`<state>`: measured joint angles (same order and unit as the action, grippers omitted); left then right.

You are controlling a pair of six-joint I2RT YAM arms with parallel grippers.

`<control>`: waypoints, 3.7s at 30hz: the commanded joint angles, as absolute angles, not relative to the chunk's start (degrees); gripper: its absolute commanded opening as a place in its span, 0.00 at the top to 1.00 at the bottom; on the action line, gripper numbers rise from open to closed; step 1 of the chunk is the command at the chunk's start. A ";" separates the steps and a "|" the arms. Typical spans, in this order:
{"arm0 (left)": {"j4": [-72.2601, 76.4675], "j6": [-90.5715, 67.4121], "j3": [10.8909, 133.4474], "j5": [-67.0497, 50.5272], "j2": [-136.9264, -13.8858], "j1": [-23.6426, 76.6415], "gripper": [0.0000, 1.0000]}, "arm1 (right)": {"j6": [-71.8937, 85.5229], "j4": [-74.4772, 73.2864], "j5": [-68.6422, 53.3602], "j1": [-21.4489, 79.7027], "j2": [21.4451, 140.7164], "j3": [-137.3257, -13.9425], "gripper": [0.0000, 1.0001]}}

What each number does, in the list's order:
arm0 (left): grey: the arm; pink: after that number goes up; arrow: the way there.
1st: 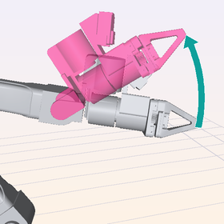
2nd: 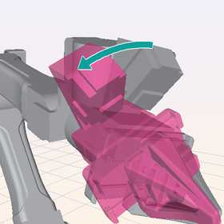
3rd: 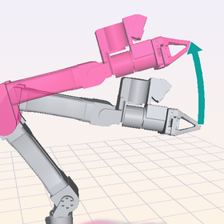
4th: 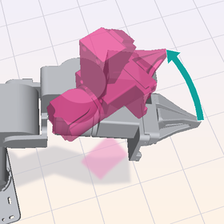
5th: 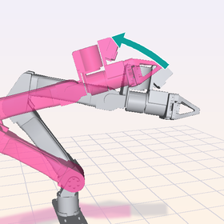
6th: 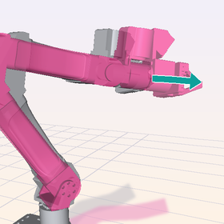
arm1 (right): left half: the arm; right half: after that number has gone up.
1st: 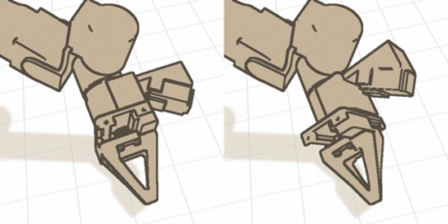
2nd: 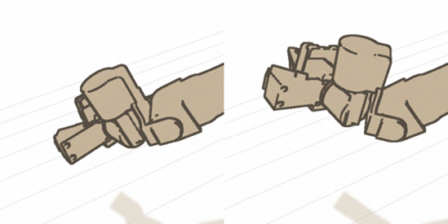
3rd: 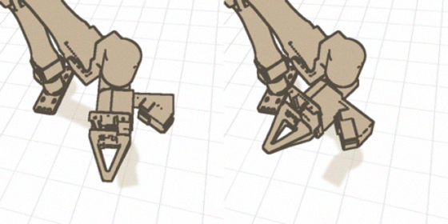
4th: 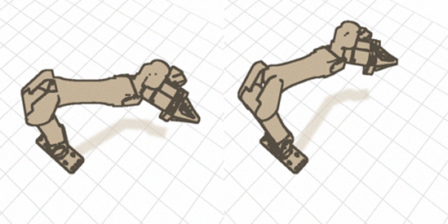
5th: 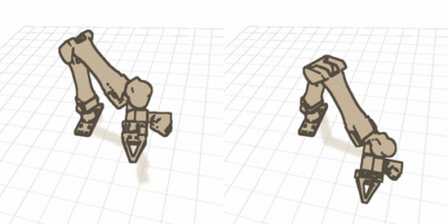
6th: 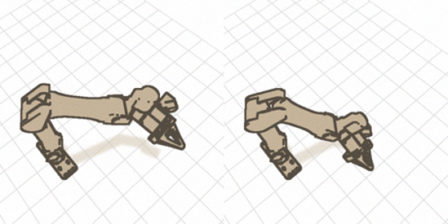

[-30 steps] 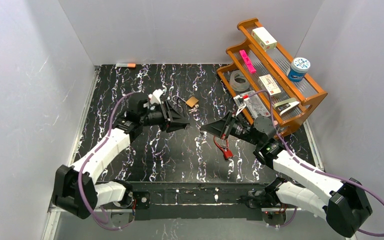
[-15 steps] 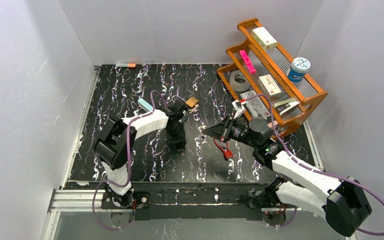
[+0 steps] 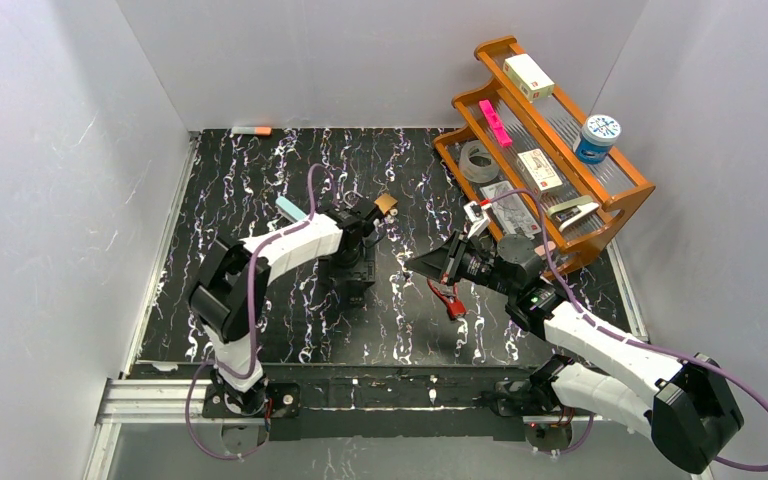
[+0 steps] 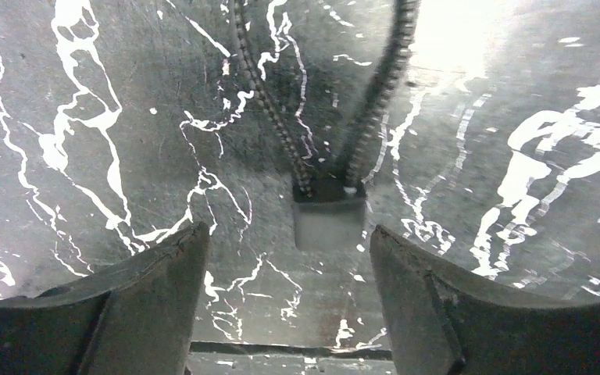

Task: Unlock with the key
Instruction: Place the lock at the center of the board, then pick up the lock from the center of the board, then place the lock at the center of the board.

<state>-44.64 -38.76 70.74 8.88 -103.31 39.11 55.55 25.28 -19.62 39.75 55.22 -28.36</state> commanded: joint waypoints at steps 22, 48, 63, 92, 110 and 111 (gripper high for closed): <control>-38.76 -33.59 78.51 10.14 -108.74 38.19 0.58 | 55.72 27.47 -20.39 39.31 54.39 -28.56 0.99; -36.99 -33.15 76.77 5.51 -110.22 38.14 1.00 | 55.82 27.41 -20.15 39.29 54.70 -28.48 0.99; -29.38 -29.29 74.11 -21.88 -95.57 38.10 1.00 | 54.74 25.80 -17.80 39.35 53.98 -28.50 0.99; 28.76 2.77 32.65 -14.17 -73.92 38.41 1.00 | 53.47 12.30 -3.75 38.76 54.69 -29.05 0.99; 57.60 8.73 17.52 -10.06 -69.87 48.68 1.00 | 47.75 2.48 -7.91 38.60 59.15 -34.31 0.99; 58.63 9.49 17.48 -9.72 -70.82 49.29 1.00 | 47.09 1.01 -7.04 38.59 60.02 -35.29 0.99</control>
<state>48.40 6.26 17.98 -11.22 -69.84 46.68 50.37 6.15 -8.27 38.96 58.08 -30.04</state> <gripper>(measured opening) 0.026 0.019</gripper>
